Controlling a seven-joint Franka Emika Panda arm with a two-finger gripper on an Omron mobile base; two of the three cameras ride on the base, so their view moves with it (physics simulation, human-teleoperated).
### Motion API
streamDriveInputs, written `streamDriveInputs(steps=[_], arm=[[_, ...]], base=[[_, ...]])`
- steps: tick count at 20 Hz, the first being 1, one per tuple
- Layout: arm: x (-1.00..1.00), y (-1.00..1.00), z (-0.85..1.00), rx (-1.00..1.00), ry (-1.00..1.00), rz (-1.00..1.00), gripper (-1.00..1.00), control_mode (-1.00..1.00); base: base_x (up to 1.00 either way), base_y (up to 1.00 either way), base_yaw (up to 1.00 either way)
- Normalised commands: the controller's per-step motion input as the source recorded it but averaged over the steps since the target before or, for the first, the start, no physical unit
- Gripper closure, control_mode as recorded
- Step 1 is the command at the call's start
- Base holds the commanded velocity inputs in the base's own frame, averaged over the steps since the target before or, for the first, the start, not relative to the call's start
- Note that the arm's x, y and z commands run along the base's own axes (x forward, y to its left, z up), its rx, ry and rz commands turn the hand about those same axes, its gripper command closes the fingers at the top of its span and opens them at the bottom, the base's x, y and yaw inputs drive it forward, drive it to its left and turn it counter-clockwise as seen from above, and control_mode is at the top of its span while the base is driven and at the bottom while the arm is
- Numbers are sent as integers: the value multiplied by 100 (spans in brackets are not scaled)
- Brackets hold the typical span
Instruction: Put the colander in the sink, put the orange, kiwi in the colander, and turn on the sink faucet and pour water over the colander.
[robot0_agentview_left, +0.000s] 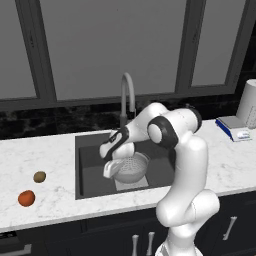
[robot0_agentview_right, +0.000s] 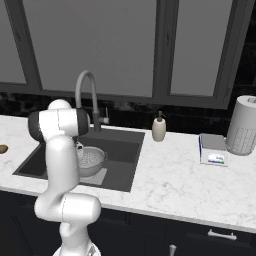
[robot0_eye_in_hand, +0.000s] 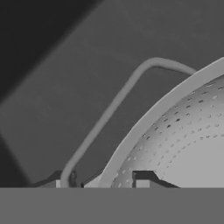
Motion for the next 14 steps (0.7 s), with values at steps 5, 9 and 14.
streamDriveInputs(steps=[5, 9, 14], arm=[[2, 0, -24, 0, 0, 0, 100, -100], [2, -3, 0, 0, 0, 0, 100, -100], [0, -11, 0, 0, 0, -1, 100, -100]], base=[[0, 0, 0], [0, 0, 0], [0, 0, 0]])
